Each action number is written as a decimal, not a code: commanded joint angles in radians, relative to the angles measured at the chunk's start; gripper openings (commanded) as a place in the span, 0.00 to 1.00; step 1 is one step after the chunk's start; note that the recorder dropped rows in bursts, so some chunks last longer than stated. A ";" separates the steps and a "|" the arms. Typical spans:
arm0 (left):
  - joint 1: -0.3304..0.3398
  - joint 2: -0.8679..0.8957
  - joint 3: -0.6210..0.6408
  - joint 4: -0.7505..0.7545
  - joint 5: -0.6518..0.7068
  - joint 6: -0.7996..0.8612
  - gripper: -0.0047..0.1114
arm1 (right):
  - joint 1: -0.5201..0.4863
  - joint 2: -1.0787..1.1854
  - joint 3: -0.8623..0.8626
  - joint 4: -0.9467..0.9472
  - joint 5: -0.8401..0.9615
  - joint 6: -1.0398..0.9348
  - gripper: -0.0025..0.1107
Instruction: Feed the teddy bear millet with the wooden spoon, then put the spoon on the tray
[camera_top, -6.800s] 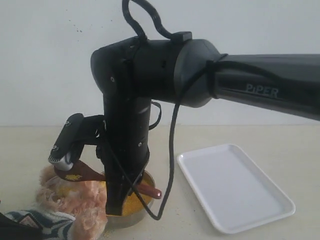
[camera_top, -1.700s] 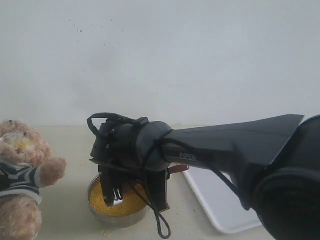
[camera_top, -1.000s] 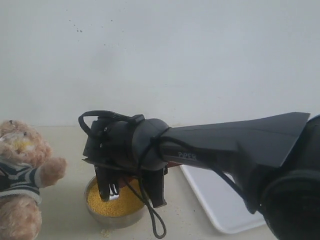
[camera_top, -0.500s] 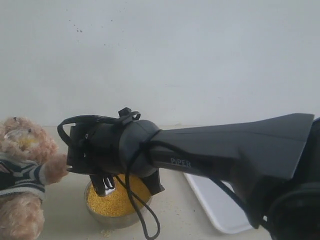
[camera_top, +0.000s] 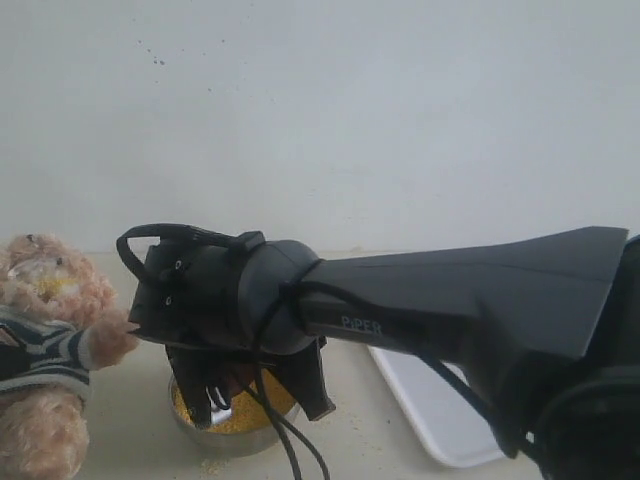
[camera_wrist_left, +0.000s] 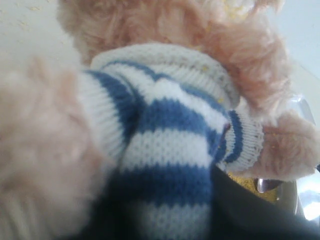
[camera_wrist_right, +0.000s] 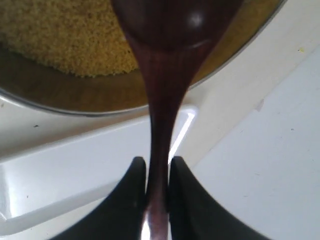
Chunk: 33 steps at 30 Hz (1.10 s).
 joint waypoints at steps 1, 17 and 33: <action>0.002 -0.006 0.002 -0.008 0.021 -0.009 0.07 | 0.000 0.013 0.001 -0.042 0.010 0.017 0.02; 0.002 -0.006 0.002 -0.008 0.038 -0.008 0.07 | 0.000 0.028 0.001 -0.236 -0.114 -0.013 0.02; 0.002 -0.006 0.002 -0.008 0.060 -0.008 0.07 | -0.044 0.030 0.001 -0.298 -0.232 -0.118 0.02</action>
